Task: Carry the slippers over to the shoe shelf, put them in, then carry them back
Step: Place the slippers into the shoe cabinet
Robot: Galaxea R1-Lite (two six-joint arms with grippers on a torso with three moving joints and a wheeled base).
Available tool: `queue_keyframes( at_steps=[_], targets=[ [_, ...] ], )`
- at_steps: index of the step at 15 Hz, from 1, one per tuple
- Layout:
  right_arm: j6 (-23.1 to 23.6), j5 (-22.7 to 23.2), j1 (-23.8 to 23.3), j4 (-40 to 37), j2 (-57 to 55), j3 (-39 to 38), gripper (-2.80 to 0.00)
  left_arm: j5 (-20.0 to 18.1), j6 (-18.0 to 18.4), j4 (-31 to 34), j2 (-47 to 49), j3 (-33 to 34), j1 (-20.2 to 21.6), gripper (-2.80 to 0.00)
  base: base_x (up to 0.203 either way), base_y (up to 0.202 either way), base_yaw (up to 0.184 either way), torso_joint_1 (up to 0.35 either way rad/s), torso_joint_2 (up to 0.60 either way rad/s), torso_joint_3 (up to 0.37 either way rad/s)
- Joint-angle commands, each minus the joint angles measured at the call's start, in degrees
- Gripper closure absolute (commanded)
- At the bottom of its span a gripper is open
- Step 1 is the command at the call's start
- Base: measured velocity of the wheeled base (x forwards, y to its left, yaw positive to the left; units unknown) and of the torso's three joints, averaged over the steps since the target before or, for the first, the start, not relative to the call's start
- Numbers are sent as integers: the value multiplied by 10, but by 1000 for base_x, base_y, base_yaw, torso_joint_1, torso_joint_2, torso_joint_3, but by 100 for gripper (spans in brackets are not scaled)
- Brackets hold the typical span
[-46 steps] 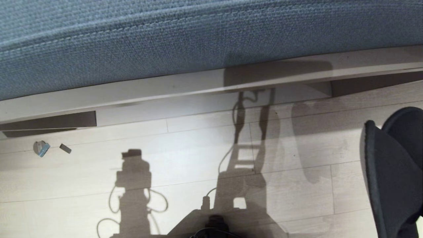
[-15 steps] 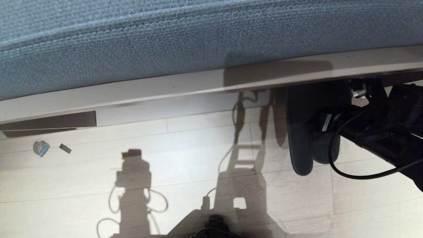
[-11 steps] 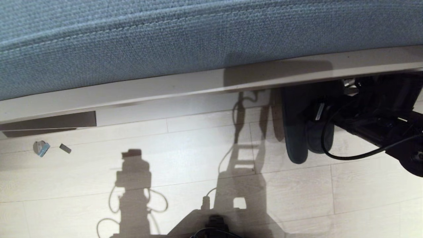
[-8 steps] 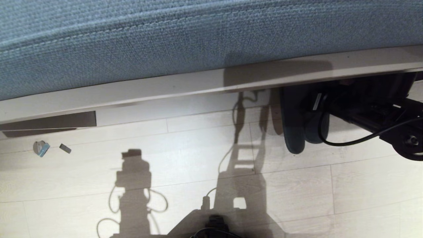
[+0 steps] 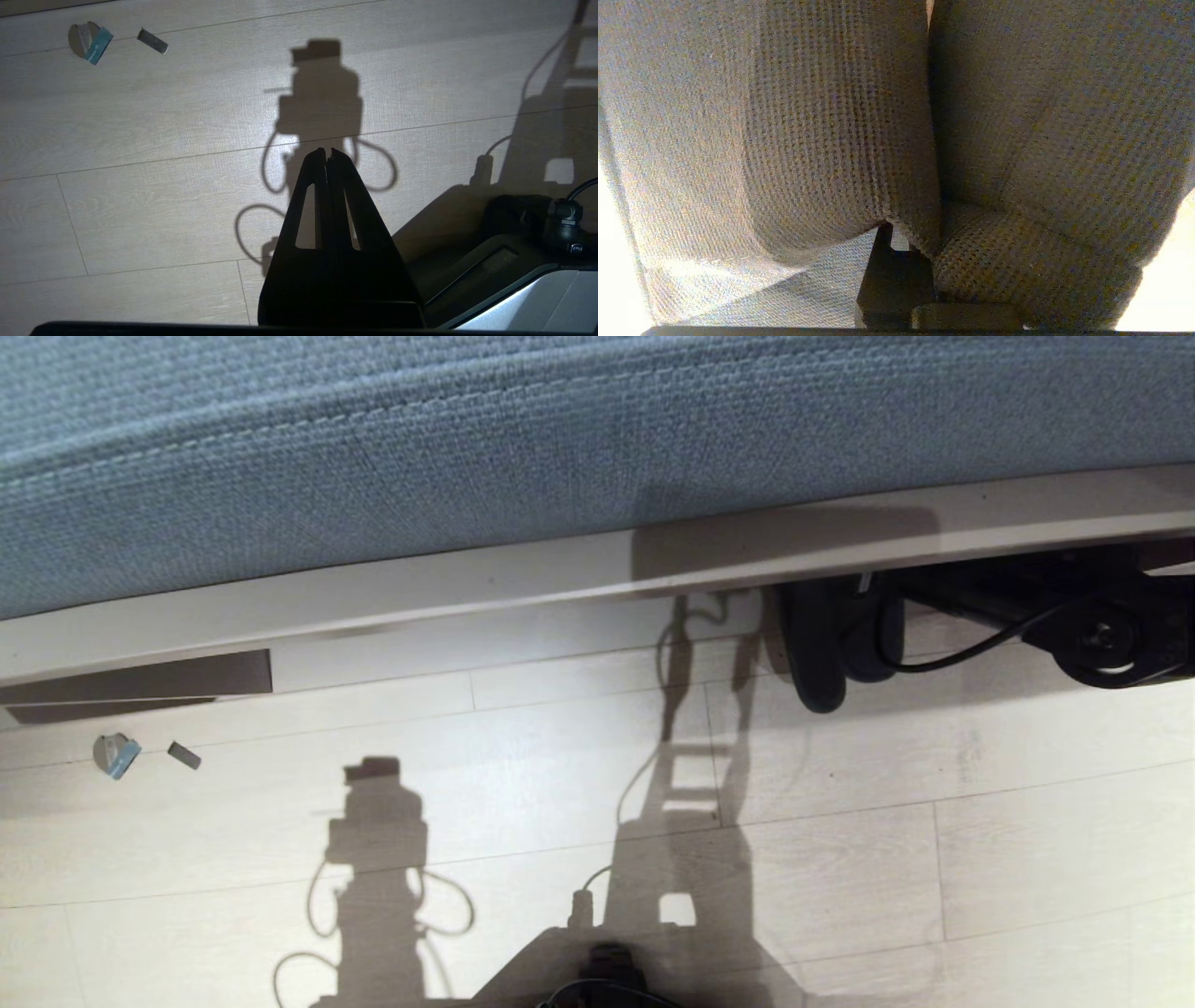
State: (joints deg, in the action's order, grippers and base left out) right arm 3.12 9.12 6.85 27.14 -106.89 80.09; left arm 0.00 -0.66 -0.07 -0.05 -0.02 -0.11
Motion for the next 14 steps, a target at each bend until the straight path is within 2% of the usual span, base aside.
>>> queue_keyframes(
  at_steps=[1,5,8,14],
  targets=[
    [7,3,-1,-15,-31,49,0,0,0,0,0,0,-1,0,0,0,0,0,0,0],
    [26,5,-6,-92,-77,169,0,0,0,0,0,0,-1,0,0,0,0,0,0,0],
    [39,2,-9,-152,-93,231,0,0,0,0,0,-1,-1,0,0,0,0,0,0,0],
    [47,2,-10,-169,-124,288,0,0,0,0,0,-1,0,0,0,0,0,0,0,0]
  ],
)
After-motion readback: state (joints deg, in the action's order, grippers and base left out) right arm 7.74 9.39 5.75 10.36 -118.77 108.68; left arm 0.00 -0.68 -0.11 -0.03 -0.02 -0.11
